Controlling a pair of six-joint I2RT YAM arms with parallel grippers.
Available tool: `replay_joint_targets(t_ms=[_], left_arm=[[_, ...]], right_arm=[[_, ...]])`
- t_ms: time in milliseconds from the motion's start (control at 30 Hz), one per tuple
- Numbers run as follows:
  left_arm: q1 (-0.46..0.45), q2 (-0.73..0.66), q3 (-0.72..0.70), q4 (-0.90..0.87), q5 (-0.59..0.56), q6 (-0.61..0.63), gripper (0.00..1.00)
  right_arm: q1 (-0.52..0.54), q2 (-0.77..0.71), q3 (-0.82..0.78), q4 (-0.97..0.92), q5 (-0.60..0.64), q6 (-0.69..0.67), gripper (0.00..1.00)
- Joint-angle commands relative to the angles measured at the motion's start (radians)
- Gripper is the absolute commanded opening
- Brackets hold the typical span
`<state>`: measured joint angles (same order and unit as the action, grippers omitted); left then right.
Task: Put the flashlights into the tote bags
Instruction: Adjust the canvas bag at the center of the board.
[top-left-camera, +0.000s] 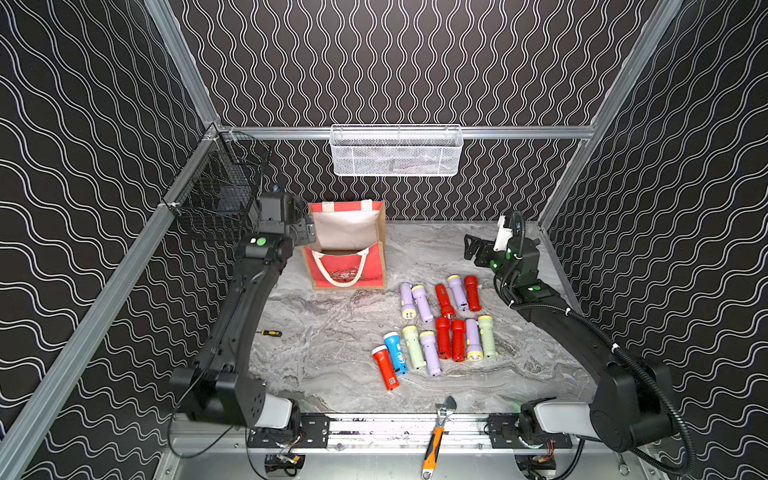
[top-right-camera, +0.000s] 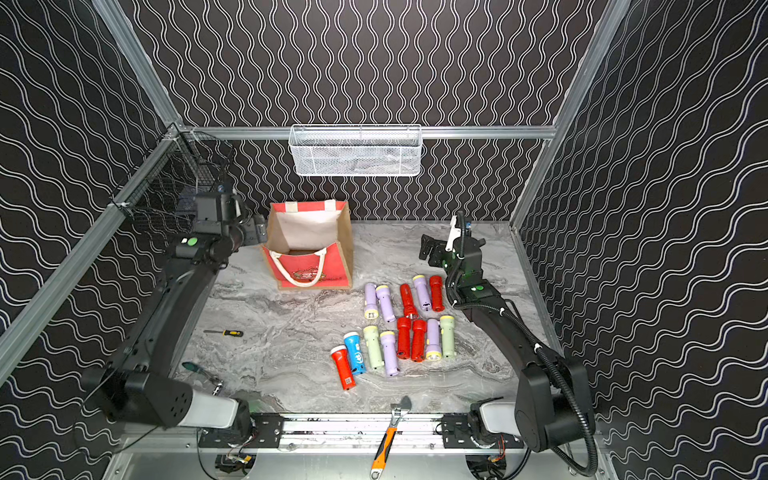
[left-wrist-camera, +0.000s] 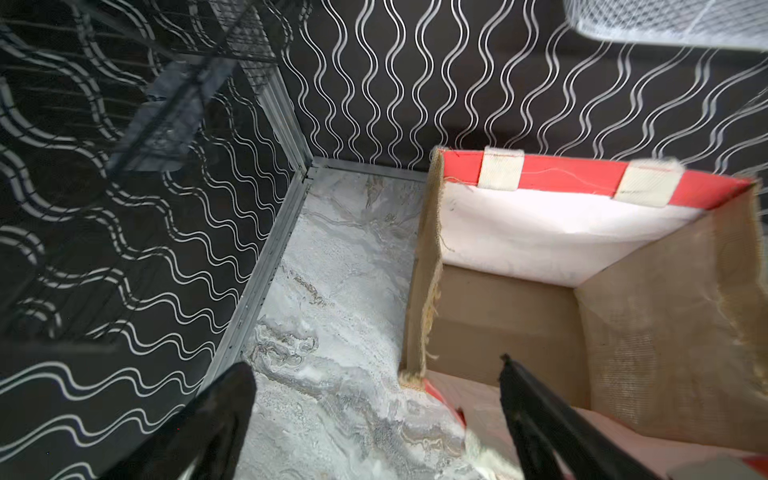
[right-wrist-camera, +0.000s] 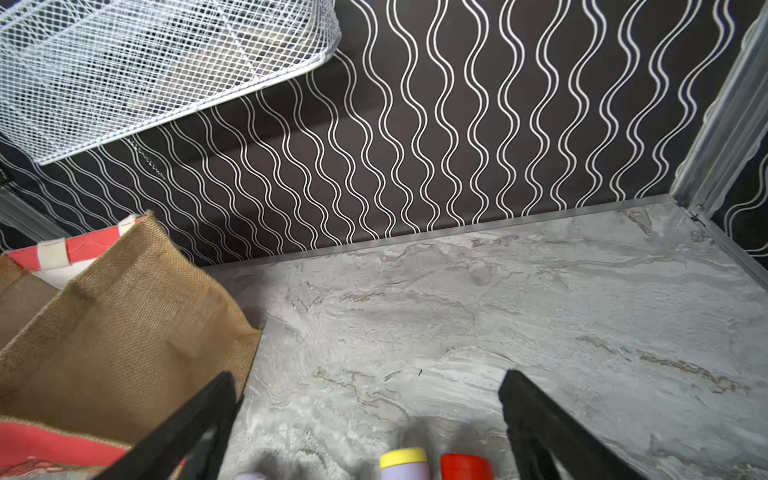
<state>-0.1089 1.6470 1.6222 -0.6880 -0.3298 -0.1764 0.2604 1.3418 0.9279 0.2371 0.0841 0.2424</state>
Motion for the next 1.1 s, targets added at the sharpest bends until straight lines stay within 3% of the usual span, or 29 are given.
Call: replay_joint_targets(t_ms=[0,233,533,667,767,967,1000,1067], left_arm=[[0.000,0.082,0.082,-0.057,-0.015,0.040,0.92],[0.000,0.220,0.188,-0.085,-0.007,0.052,0.92],[0.000,0.338,0.256,-0.088,0.037,0.053,0.83],[0.002,0.410,0.317,-0.127,0.038,0.049,0.71],[0.003,0.436,0.331,-0.143,0.020,0.018,0.53],[0.017,0.464,0.345,-0.152,0.068,0.001,0.45],[0.020,0.469,0.348,-0.155,0.082,-0.003,0.38],[0.028,0.480,0.356,-0.171,0.103,-0.021,0.13]], right_arm=[[0.012,0.010,0.021,-0.026,-0.012,-0.012,0.99],[0.039,0.044,0.096,-0.100,-0.021,-0.032,0.96],[0.079,0.040,0.135,-0.147,-0.057,-0.048,0.95],[0.091,0.027,0.129,-0.153,-0.064,-0.051,0.94],[0.094,0.012,0.123,-0.159,-0.064,-0.051,0.91],[0.099,-0.016,0.118,-0.180,-0.064,-0.058,0.88],[0.100,-0.018,0.120,-0.181,-0.063,-0.059,0.88],[0.100,-0.018,0.123,-0.185,-0.063,-0.055,0.87]])
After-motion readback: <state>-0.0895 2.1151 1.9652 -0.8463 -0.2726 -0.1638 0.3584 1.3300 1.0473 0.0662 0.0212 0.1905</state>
